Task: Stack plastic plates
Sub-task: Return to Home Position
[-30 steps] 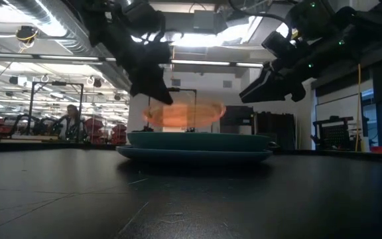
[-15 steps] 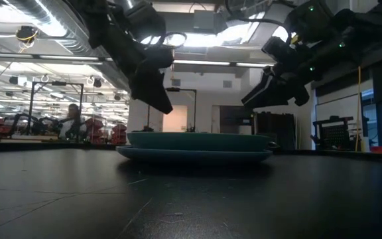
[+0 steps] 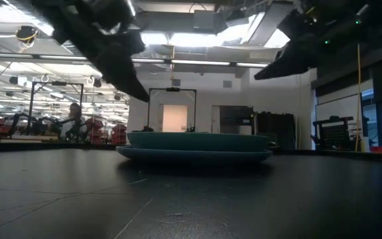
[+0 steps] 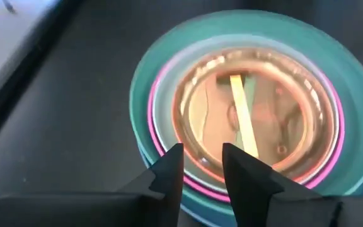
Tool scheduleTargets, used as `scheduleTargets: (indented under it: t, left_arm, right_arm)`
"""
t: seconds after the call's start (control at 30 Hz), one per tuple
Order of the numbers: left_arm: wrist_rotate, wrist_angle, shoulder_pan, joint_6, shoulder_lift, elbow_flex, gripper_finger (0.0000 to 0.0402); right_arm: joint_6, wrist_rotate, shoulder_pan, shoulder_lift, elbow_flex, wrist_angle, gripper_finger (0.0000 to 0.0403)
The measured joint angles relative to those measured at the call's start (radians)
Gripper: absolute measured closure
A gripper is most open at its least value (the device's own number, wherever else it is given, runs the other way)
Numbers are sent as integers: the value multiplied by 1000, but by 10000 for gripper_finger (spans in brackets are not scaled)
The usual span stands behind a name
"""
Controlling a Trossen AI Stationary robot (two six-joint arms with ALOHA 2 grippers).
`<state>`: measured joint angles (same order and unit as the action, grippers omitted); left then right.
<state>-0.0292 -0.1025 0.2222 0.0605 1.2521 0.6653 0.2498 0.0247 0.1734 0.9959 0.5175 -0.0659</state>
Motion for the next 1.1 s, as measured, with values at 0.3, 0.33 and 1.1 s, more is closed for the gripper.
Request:
scheduleTargets:
  t: [0.3,0.33,1.1]
  left_arm:
    - [-5,279,-11,-74,-303,-289,331]
    - [-11,285,-17,-81,-342,-315,334]
    - [-118,318,-173,-133,-1058,-658,396]
  right_arm:
    - [-88,-214,136,-103,-49,-4,356]
    - [-98,-230,149,-114,-65,-21,369]
    - [-366,-258,253,-534,-415,-284,384]
